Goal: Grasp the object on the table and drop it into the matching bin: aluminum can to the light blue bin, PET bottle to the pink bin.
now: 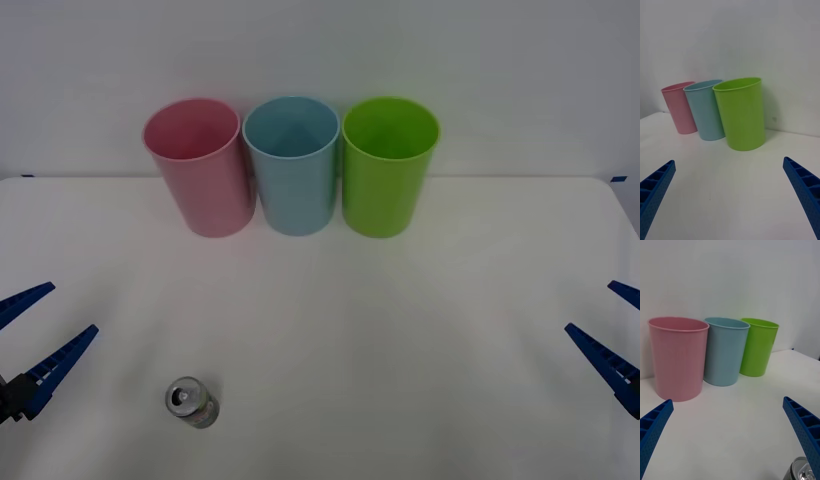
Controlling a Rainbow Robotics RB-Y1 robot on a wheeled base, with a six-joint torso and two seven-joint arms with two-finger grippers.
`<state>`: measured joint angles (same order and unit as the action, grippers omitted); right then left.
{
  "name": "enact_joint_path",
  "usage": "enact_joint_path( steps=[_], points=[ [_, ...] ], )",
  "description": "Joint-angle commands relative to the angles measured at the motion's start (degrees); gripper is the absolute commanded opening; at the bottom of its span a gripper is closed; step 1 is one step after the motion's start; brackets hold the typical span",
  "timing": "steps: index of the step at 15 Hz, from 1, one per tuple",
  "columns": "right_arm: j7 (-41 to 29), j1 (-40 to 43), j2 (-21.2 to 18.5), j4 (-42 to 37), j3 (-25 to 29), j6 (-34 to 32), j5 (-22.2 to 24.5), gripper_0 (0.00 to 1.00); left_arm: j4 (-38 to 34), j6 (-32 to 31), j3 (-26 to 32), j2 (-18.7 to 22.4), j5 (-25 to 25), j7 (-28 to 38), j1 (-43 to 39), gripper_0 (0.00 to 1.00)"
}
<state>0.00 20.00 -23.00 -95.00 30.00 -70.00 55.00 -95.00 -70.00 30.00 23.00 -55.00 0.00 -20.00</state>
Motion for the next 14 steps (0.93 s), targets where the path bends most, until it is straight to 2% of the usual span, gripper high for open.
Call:
enact_joint_path(
  steps=[1, 3, 9, 11, 14],
  points=[
    [0.00, 0.00, 0.00, 0.00, 0.00, 0.00, 0.00, 1.00, 0.00, 0.00, 0.00, 0.00, 0.00, 0.00, 0.00, 1.00],
    [0.00, 0.00, 0.00, 0.00, 0.00, 0.00, 0.00, 1.00, 0.08, 0.04, -0.03, -1.91, 0.24, 0.00, -0.04, 1.00],
    [0.00, 0.00, 0.00, 0.00, 0.00, 0.00, 0.00, 1.00, -0.45, 0.48, -0.91, -0.59, 1.12, -0.35, -1.09, 1.00],
    [0.00, 0.00, 0.00, 0.00, 0.00, 0.00, 0.00, 1.00, -0.45, 0.21, -1.35, 1.52, 1.04, -0.35, -2.06, 1.00],
    [0.00, 0.00, 0.00, 0.00, 0.00, 0.00, 0.00, 1.00, -0.10, 0.21, -2.49, 7.15, 1.12, 0.00, -3.64, 1.00]
  ],
)
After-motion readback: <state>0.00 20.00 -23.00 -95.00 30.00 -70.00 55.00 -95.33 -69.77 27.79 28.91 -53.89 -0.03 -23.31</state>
